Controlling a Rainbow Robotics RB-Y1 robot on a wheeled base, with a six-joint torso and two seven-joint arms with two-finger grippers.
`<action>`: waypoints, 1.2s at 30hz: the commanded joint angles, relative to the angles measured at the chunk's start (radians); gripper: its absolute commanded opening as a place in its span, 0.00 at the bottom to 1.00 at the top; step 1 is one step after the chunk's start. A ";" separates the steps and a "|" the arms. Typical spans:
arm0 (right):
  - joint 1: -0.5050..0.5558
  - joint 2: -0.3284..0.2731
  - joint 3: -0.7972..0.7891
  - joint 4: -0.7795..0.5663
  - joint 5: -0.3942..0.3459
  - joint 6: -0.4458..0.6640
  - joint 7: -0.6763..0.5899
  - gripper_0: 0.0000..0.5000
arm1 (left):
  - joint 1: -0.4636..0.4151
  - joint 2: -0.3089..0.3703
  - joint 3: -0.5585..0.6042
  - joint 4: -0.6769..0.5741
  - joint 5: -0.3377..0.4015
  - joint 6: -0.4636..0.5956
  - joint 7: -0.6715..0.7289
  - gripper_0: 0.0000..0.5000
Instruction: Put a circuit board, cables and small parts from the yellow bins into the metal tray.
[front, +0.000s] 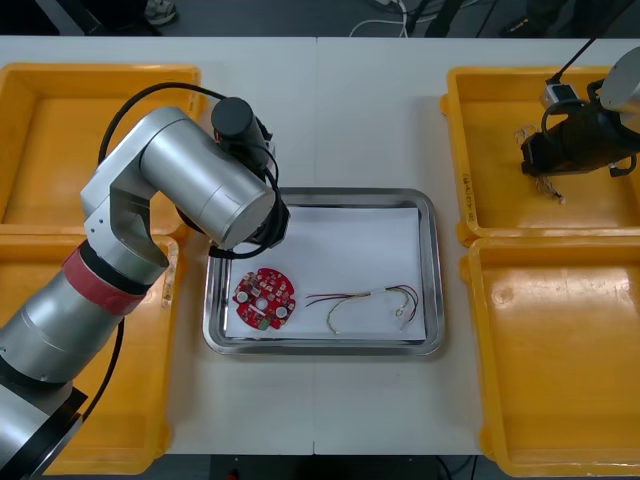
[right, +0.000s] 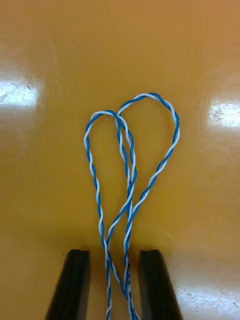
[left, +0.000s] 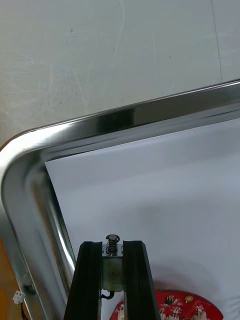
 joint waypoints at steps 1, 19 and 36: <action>-0.015 0.007 -0.003 0.000 -0.012 -0.006 0.054 0.23 | 0.004 -0.020 -0.024 0.013 -0.007 -0.035 0.032 0.00; -0.015 0.007 -0.003 -0.128 -0.003 0.103 0.124 0.00 | 0.007 -0.020 -0.064 0.098 -0.031 -0.130 0.065 0.10; -0.015 -0.008 -0.045 -0.375 0.040 0.446 0.129 0.00 | 0.007 -0.020 -0.081 0.096 -0.037 -0.144 0.095 1.00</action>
